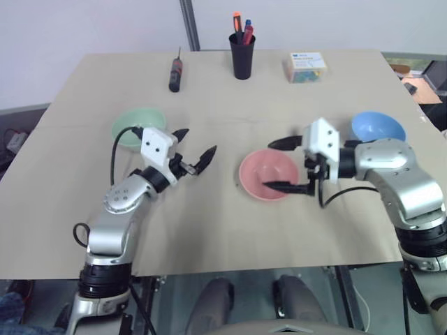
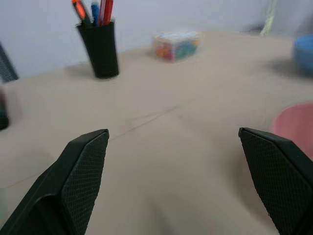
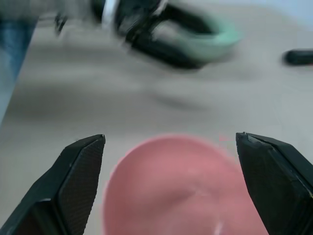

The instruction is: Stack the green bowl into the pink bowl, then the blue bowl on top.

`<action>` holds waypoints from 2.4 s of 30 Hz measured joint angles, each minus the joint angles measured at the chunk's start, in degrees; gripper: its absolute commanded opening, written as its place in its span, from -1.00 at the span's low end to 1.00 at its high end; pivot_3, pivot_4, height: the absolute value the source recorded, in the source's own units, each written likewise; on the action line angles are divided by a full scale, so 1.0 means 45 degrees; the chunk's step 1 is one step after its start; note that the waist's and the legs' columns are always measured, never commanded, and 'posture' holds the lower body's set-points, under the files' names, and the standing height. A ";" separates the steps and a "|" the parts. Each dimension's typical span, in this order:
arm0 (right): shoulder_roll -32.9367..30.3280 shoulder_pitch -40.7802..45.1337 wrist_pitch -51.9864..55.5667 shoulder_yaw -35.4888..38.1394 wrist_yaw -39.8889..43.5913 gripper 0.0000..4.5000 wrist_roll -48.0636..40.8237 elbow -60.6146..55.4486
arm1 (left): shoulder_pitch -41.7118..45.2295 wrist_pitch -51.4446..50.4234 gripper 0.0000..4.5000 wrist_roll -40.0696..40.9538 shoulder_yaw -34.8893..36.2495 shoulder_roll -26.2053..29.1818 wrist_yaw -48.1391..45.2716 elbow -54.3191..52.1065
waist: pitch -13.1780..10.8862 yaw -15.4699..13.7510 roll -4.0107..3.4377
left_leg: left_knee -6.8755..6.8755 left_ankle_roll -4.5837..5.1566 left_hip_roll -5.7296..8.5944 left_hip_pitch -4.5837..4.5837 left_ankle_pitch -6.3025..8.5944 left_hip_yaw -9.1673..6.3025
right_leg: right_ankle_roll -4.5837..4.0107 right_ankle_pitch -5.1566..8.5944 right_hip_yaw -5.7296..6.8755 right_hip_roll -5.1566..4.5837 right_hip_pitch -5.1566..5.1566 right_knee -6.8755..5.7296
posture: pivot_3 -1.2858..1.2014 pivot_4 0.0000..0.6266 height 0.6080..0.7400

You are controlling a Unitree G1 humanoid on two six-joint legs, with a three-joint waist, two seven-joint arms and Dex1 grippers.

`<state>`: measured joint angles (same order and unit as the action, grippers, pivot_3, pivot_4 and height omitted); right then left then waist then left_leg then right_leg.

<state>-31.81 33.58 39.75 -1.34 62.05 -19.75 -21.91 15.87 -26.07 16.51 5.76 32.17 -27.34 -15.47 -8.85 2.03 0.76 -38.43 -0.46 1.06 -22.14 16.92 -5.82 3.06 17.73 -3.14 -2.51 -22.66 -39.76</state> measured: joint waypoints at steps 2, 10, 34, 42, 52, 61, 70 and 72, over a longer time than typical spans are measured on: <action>-0.0160 -0.0052 0.0311 0.0638 -0.0081 0.99 -0.0618 -0.0094 | 0.0316 -0.0927 1.00 -0.0288 0.0027 0.0395 0.0324 -0.0027 | -0.0001 -0.0001 -0.0001 | 0.0000 0.0002 0.0012 -0.0002 0.0001 0.0000 | 0.0000 0.0000 -0.0001 0.0020 0.0001 0.0001 | 0.03 -0.52 1.00; -0.0694 -0.1114 0.1044 0.2432 -0.0594 0.99 -0.3342 -0.1172 | 0.1435 -0.1896 1.00 -0.1720 0.0056 0.1910 0.0535 0.1179 | -0.0009 0.0021 0.0001 | -0.0002 -0.0042 0.0020 -0.0035 -0.0025 -0.0017 | 0.0000 0.0001 0.0019 -0.0021 -0.0016 0.0009 | 0.03 -0.52 1.00; -0.1322 -0.1986 -0.0558 0.2187 -0.2082 1.00 -0.3584 -0.1185 | 0.3142 0.2379 -0.51 -0.4914 -0.1973 0.2419 -0.0449 0.6763 | -0.0011 0.0006 0.0004 | -0.0059 -0.0045 0.0047 -0.0121 -0.0028 -0.0057 | 0.0001 0.0000 0.0064 -0.0027 -0.0066 -0.0010 | 0.03 -0.52 1.00; -0.1365 -0.2167 -0.0916 0.2095 -0.2525 1.00 -0.3539 -0.1186 | 0.3699 0.3286 -0.99 -0.5355 -0.2122 0.2440 -0.0946 0.7889 | -0.0011 0.0044 0.0004 | -0.0088 -0.0045 0.0055 -0.0154 -0.0029 -0.0075 | 0.0001 0.0000 0.0077 -0.0012 -0.0082 -0.0021 | 0.03 -0.52 1.00; -0.1457 -0.2146 -0.1207 0.1951 -0.2527 1.00 -0.3421 -0.1089 | 0.4282 0.3990 -0.99 -0.3542 -0.2491 0.1361 -0.3959 0.5351 | -0.0011 -0.0001 0.0004 | -0.0155 -0.0045 0.0063 -0.0196 -0.0029 -0.0118 | 0.0001 0.0000 0.0114 -0.0018 -0.0078 -0.0029 | 0.03 -0.52 1.00; -0.1510 -0.2123 -0.1416 0.1749 -0.2514 1.00 -0.3269 -0.0954 | 0.5179 0.5405 -0.99 -0.1089 -0.3854 0.1004 -0.8626 0.2673 | -0.0011 0.0071 0.0003 | -0.0167 -0.0043 0.0060 -0.0178 -0.0029 -0.0104 | 0.0001 0.0000 0.0107 -0.0002 -0.0056 -0.0038 | 0.03 -0.52 1.00; -0.1517 -0.2123 -0.1513 0.1611 -0.2527 1.00 -0.3315 -0.1131 | 0.5400 0.6181 -0.99 -0.0187 -0.5162 0.0450 -1.1690 0.2371 | -0.0012 0.0076 0.0002 | -0.0180 -0.0041 0.0062 -0.0156 -0.0029 -0.0124 | 0.0001 0.0001 0.0123 0.0013 -0.0018 -0.0033 | 0.03 -0.52 1.00; -0.1603 -0.2182 -0.1551 0.1658 -0.2541 1.00 -0.3337 -0.1279 | 0.5457 0.6228 -0.84 -0.0164 -0.5167 0.0308 -1.1875 0.2437 | -0.0011 0.0071 0.0002 | -0.0184 -0.0041 0.0062 -0.0154 -0.0029 -0.0130 | 0.0001 0.0001 0.0128 0.0012 -0.0011 -0.0031 | 0.03 -0.52 1.00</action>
<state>-39.02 23.76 32.77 6.12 50.62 -34.77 -27.67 40.42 1.96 15.77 -17.49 33.55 -80.78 -4.50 -8.90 2.36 0.78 -39.26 -0.64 1.34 -22.83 16.79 -6.40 3.06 17.73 -2.57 -2.45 -22.71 -39.90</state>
